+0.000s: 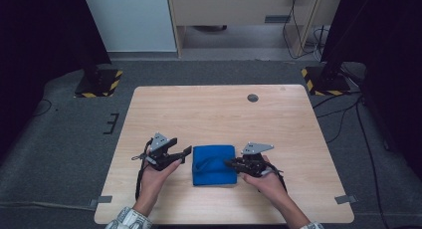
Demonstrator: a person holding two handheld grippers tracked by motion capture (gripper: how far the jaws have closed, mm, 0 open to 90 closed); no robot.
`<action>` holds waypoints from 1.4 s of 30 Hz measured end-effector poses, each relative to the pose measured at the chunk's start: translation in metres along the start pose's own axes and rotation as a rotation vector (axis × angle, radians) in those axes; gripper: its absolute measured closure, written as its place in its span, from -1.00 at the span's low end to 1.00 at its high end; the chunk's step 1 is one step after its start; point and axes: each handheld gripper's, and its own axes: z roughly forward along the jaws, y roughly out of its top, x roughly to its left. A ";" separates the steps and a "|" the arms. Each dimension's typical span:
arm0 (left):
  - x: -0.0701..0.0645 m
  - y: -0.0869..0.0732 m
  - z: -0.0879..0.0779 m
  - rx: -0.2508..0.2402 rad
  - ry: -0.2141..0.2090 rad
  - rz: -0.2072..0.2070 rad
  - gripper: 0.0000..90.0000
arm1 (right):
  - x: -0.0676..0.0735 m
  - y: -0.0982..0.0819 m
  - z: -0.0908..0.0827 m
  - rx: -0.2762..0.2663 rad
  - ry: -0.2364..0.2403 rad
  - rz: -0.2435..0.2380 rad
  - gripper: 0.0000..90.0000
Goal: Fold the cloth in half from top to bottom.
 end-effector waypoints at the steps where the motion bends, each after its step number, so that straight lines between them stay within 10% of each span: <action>1: 0.000 0.000 0.000 0.001 0.001 0.001 -0.40 | 0.001 -0.001 -0.001 0.003 0.000 -0.006 0.75; 27: 0.001 -0.003 0.001 0.010 0.016 0.002 -0.40 | 0.015 -0.007 -0.025 0.008 0.006 -0.002 0.14; 42: 0.004 -0.003 0.002 0.009 0.017 -0.016 -0.48 | 0.010 -0.001 -0.018 -0.003 -0.073 -0.012 -0.28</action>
